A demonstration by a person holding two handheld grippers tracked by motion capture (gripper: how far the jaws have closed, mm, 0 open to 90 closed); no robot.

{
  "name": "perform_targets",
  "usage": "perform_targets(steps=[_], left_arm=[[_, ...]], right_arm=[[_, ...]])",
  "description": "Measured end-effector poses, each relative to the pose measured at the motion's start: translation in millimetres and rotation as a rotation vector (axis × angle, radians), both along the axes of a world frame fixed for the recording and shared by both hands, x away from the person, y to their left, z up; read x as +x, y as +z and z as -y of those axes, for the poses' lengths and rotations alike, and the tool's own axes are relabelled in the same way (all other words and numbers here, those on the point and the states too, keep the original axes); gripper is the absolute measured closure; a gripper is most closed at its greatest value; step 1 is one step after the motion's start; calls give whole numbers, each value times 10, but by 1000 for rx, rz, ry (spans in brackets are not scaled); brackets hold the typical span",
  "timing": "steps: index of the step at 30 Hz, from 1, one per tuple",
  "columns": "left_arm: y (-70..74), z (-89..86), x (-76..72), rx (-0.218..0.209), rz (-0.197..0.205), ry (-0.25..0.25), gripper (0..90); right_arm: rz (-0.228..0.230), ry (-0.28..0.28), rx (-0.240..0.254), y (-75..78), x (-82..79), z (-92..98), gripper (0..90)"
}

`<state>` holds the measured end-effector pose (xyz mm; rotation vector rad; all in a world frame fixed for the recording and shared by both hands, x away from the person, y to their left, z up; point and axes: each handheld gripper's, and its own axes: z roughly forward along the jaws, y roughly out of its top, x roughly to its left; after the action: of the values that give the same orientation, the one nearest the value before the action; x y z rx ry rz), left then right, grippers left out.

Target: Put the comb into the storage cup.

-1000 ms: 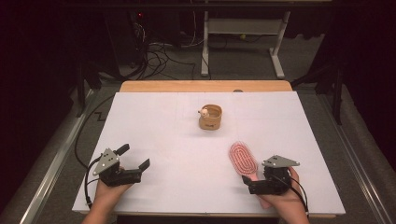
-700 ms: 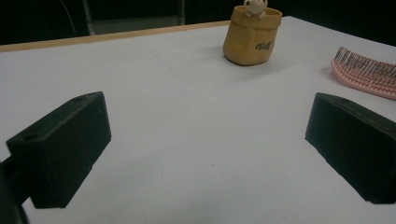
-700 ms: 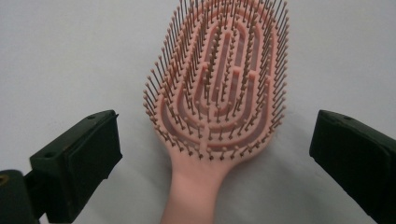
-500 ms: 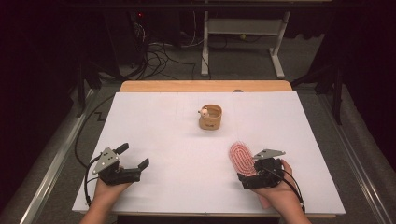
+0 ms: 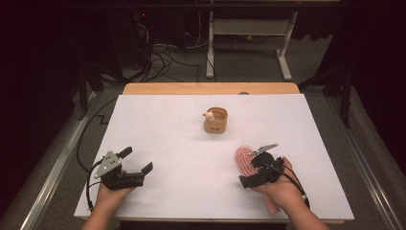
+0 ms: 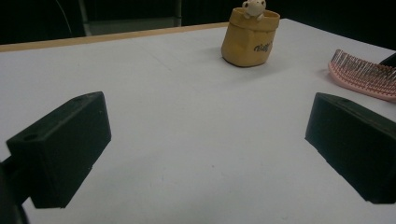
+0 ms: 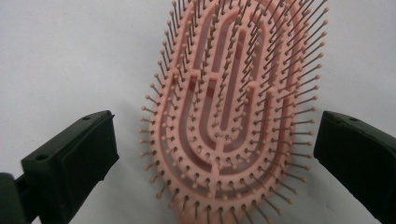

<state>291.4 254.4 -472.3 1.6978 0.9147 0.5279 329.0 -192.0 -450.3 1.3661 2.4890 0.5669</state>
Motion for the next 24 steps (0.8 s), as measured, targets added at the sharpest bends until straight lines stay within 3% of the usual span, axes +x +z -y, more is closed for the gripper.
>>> perform_targets(steps=[7, 24], left_arm=[[0, 8, -1, 1, 1, -6, 8], [9, -1, -14, -4, 6, -3, 8]], right_arm=[[-26, -1, -48, 22, 119, -84, 9], [-92, 0, -87, 10, 307, -171, 118]])
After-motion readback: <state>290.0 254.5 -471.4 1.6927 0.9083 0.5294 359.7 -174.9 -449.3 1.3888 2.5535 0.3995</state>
